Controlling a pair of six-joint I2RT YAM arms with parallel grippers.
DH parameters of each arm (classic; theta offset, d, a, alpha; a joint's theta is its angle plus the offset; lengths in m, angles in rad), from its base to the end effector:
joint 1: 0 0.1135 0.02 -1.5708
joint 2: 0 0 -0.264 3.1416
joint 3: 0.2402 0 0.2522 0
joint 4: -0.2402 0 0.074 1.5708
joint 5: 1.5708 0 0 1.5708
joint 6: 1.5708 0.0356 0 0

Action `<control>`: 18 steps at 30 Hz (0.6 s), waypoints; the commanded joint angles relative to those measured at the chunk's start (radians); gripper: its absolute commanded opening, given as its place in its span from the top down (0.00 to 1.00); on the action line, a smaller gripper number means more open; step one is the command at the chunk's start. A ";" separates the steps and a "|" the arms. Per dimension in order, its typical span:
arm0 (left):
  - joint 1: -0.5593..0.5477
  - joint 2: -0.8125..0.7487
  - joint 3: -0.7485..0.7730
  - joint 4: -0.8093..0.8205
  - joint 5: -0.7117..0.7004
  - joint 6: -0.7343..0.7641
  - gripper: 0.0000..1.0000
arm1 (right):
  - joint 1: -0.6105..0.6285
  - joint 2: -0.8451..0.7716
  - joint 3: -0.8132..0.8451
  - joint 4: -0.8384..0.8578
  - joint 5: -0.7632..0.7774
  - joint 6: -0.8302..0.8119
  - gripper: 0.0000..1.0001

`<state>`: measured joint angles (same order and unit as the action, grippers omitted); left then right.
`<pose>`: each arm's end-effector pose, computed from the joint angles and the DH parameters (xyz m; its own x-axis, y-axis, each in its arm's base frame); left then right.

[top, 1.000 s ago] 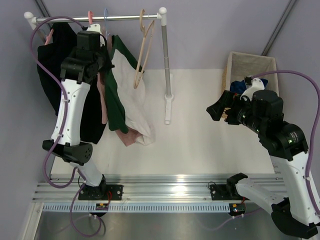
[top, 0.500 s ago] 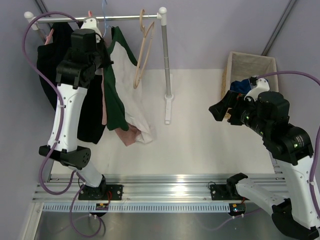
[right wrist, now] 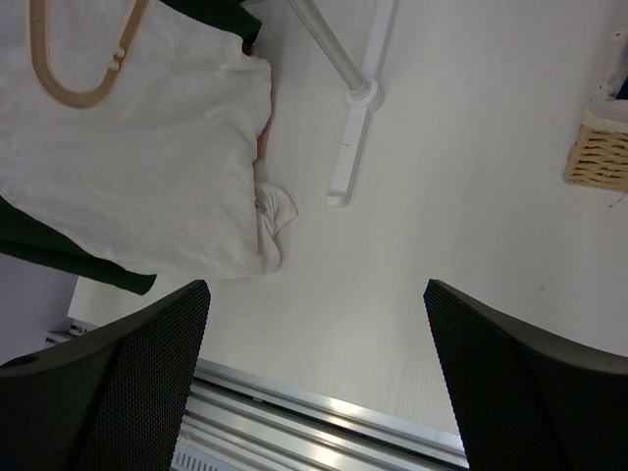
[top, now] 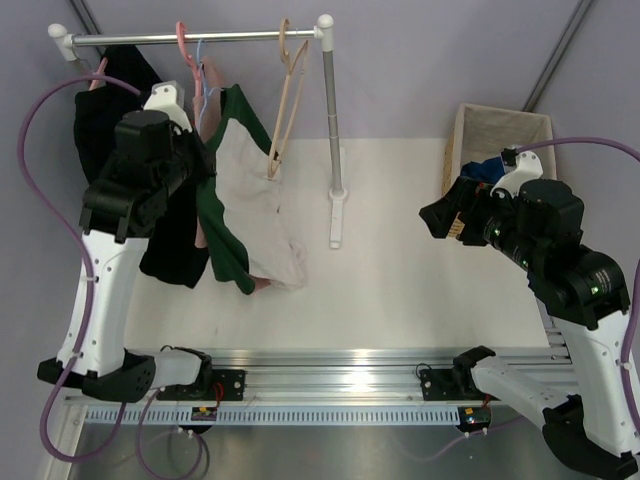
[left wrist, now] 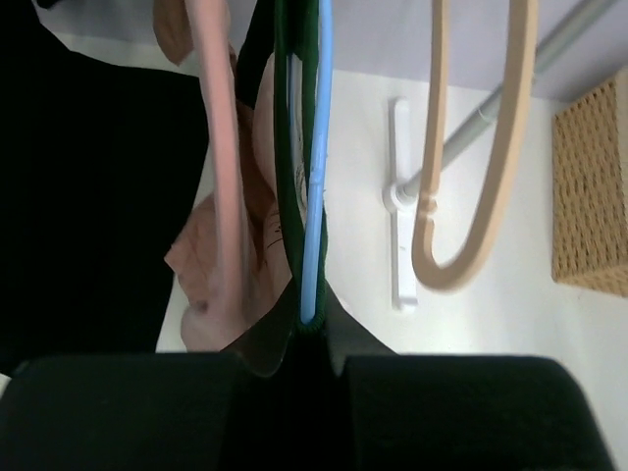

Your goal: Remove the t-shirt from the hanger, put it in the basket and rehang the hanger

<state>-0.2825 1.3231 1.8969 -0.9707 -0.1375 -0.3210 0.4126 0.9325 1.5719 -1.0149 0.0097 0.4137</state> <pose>0.2215 -0.0592 0.5106 -0.4011 -0.2090 -0.8919 0.0297 0.9701 -0.2407 0.1150 0.0500 0.4796 -0.4655 0.2351 -0.8533 -0.2245 0.9012 0.3707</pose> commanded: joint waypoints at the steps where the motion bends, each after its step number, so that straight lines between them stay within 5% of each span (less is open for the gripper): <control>1: -0.007 -0.102 -0.067 0.069 0.108 -0.009 1.00 | 0.005 0.017 0.060 0.041 -0.005 -0.041 0.01; 11: -0.053 -0.307 -0.249 -0.029 0.200 -0.090 1.00 | 0.005 0.032 0.066 0.084 -0.056 -0.027 0.00; 18: -0.053 -0.507 -0.410 -0.103 0.292 -0.151 1.00 | 0.005 -0.009 0.051 0.229 -0.249 -0.024 0.05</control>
<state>-0.3321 0.8780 1.5078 -1.0790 0.0696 -0.4259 0.4126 0.9554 1.6077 -0.9081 -0.1234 0.3996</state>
